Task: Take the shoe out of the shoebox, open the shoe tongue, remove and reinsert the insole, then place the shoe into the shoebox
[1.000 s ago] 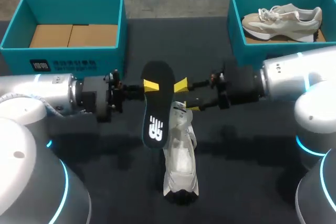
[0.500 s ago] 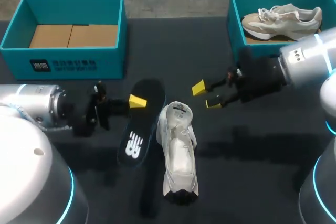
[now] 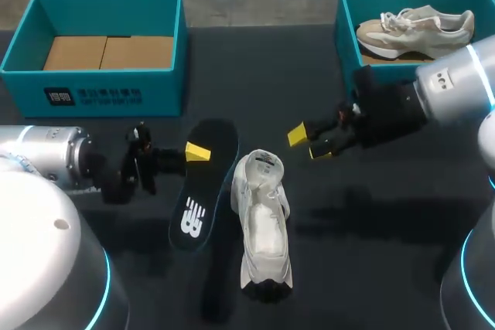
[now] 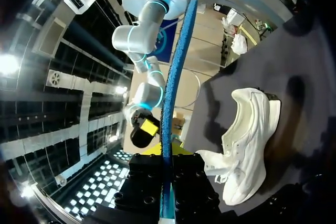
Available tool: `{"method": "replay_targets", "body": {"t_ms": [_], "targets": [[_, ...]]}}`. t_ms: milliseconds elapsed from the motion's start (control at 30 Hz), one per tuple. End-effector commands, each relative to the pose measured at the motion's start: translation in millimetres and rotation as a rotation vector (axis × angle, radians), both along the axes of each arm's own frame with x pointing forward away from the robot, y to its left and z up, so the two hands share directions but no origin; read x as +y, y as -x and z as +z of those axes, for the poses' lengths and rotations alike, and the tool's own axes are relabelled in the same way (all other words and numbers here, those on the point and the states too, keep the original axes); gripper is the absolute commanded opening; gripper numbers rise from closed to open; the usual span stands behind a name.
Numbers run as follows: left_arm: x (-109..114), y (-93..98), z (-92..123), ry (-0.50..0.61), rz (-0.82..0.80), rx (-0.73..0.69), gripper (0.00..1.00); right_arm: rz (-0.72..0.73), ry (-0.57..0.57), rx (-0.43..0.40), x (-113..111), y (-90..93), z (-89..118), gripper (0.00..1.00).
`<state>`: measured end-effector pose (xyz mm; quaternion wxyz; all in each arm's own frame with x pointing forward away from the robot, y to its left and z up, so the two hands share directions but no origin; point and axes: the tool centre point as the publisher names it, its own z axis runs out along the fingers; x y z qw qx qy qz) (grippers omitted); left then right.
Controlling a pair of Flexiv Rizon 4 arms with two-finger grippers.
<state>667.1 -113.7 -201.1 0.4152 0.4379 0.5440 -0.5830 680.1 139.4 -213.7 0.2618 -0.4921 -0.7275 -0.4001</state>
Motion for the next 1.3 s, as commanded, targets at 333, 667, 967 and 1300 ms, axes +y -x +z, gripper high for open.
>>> {"method": "replay_targets", "body": {"t_ms": [333,667,967,1300], "targets": [[8,54.4,-4,-0.023,-0.009,0.120,0.00,0.159,0.343,-0.257,-43,33.1,-12,1.00],[14,65.5,-4,-0.146,0.001,0.040,0.00,0.159,0.343,-0.257,-43,33.1,-12,1.00],[8,66.7,-12,-0.139,-0.003,0.099,0.00,0.387,0.514,-0.480,-38,36.2,-23,1.00],[-3,86.7,-17,-0.168,-0.050,0.208,0.00,0.559,0.544,-0.635,-52,44.1,-47,1.00]]}}
